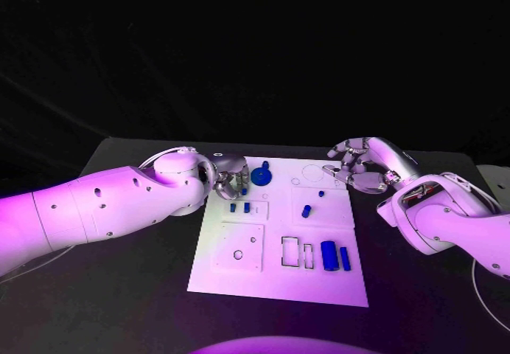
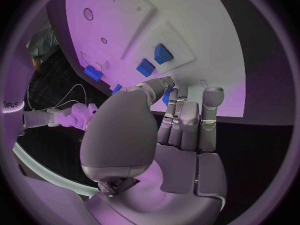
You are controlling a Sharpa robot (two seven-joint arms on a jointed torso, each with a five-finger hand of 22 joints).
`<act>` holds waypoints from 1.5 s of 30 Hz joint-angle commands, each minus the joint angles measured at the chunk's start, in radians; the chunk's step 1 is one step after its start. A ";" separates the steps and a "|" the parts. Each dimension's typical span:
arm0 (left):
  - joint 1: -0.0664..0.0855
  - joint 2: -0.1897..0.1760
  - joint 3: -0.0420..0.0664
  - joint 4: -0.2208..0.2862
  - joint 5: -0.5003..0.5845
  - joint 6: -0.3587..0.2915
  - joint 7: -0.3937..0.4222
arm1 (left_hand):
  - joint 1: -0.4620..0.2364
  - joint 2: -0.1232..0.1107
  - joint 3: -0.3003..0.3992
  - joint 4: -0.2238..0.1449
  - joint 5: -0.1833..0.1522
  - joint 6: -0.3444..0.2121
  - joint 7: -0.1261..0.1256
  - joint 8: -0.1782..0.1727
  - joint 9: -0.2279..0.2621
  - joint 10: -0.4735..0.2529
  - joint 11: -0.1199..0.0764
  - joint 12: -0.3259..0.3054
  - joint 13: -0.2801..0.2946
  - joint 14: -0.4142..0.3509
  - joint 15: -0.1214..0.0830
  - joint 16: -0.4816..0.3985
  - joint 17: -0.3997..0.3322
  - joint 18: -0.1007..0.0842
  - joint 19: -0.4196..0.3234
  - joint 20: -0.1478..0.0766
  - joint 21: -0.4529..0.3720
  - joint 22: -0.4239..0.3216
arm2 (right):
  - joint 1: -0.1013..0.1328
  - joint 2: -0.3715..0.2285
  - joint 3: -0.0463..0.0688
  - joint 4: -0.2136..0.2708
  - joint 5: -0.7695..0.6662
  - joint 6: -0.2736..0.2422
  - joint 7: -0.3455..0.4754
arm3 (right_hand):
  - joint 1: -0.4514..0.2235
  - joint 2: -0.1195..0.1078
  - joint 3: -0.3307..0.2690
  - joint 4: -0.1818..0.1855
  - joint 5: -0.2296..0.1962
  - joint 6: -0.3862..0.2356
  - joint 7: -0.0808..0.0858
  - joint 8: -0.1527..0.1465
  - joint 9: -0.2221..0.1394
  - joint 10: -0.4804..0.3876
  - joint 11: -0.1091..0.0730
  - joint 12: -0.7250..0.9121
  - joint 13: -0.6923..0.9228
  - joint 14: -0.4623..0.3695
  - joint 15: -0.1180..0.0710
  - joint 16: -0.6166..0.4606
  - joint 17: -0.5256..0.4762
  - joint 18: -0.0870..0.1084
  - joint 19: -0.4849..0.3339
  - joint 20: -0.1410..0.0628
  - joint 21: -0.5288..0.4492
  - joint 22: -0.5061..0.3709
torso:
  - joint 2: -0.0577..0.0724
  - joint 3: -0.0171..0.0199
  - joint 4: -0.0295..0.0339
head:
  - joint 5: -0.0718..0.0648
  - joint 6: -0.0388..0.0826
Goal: Assemble the parts on the task board
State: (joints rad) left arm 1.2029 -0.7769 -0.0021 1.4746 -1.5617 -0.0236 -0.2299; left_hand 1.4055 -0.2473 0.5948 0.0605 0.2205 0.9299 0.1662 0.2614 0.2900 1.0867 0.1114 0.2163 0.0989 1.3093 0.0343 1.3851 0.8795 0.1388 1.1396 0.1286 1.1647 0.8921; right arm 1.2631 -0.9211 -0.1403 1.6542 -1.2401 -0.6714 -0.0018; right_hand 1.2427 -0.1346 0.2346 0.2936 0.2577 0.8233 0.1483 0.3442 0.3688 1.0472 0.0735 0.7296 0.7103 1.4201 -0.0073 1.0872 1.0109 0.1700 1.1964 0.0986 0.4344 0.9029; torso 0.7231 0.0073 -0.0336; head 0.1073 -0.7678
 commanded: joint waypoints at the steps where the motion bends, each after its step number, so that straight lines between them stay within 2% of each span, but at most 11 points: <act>1: -0.001 0.000 0.000 0.005 0.000 0.006 0.005 | 0.003 0.006 0.001 -0.007 0.000 0.007 0.000 0.004 0.002 -0.007 -0.002 -0.004 0.000 -0.007 0.001 -0.007 -0.003 0.012 -0.007 0.001 -0.005 -0.001 | -0.001 0.001 0.000 0.000 -0.003 -0.001 0.000 | -0.006 -0.004 0.006 -0.002 0.007 0.003 0.004 0.005 -0.001 -0.004 -0.005 -0.005 -0.001 0.000 0.000 -0.007 0.000 0.012 0.007 0.000 -0.004 -0.001 | 0.000 0.0001 0.0004 | 0.000 0.001; 45: -0.003 -0.009 0.000 0.017 0.005 0.012 -0.001 | 0.023 0.023 0.019 -0.025 0.001 0.016 0.007 0.003 0.000 -0.004 0.000 0.005 0.005 -0.012 0.002 -0.005 -0.010 0.011 -0.003 0.001 0.003 0.007 | -0.002 0.002 0.000 -0.003 -0.002 0.001 -0.002 | -0.006 -0.004 0.006 -0.002 0.007 0.003 0.004 0.005 -0.001 -0.004 -0.005 -0.005 -0.001 0.000 0.000 -0.007 0.000 0.012 0.007 0.000 -0.004 -0.001 | 0.000 0.0004 -0.0005 | 0.004 -0.003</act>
State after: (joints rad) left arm 1.2009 -0.7860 -0.0016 1.4880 -1.5603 -0.0238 -0.2330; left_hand 1.4254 -0.2274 0.6141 0.0413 0.2206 0.9420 0.1711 0.2607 0.2891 1.0847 0.1092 0.2167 0.1035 1.3023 0.0342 1.3813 0.8708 0.1387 1.1397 0.1287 1.1646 0.8988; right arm 1.2613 -0.9199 -0.1403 1.6511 -1.2400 -0.6714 -0.0030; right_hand 1.2427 -0.1346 0.2346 0.2936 0.2577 0.8232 0.1483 0.3442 0.3689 1.0472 0.0736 0.7296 0.7105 1.4201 -0.0073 1.0872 1.0110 0.1700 1.1964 0.0986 0.4347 0.9030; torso 0.7234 0.0077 -0.0339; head 0.1110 -0.7705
